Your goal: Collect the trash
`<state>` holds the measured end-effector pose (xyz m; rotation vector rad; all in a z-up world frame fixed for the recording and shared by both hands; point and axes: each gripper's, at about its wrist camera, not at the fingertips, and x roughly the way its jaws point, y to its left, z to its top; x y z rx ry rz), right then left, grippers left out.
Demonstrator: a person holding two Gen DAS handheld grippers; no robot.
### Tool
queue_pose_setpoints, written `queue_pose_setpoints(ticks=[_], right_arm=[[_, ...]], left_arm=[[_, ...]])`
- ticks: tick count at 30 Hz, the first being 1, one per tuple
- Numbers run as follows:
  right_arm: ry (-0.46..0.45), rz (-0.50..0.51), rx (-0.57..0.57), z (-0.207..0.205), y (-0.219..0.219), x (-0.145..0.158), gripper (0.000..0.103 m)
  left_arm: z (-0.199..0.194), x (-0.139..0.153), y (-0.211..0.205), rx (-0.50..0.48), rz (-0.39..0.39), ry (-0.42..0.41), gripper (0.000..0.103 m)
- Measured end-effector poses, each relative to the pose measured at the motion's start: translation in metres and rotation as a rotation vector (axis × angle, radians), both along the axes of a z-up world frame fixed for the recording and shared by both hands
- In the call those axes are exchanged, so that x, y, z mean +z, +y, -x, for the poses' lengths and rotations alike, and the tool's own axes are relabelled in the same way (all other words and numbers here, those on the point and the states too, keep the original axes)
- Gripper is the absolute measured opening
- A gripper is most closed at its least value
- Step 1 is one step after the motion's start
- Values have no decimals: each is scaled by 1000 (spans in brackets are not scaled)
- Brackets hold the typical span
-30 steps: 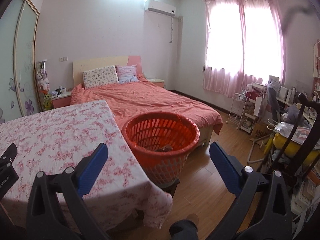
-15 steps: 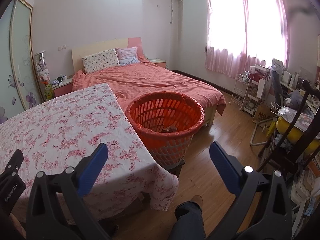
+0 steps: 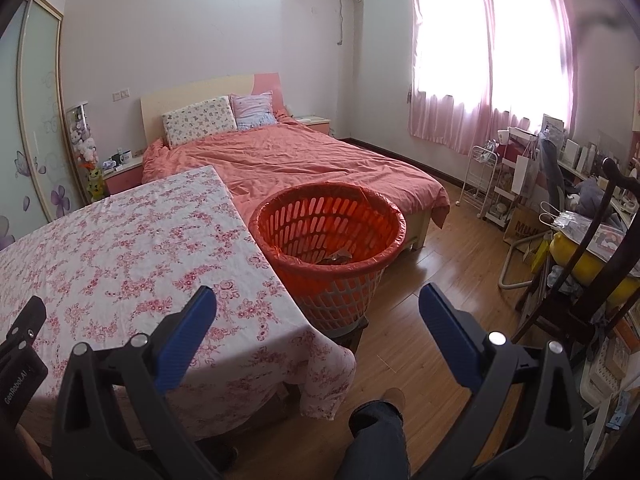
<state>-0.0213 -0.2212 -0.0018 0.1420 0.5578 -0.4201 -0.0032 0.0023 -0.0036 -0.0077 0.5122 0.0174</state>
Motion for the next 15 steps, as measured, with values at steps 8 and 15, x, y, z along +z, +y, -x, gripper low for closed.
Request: queue_pose_setpoints(ticks=[8,15], right_arm=[[-2,-3,8,1,1,3,99],[-3,-2,8,2,1,4,99]], left_arm=[[2,5,-6,-6,-15,-15,101],[3,9,-11,-5,-30,-24,101]])
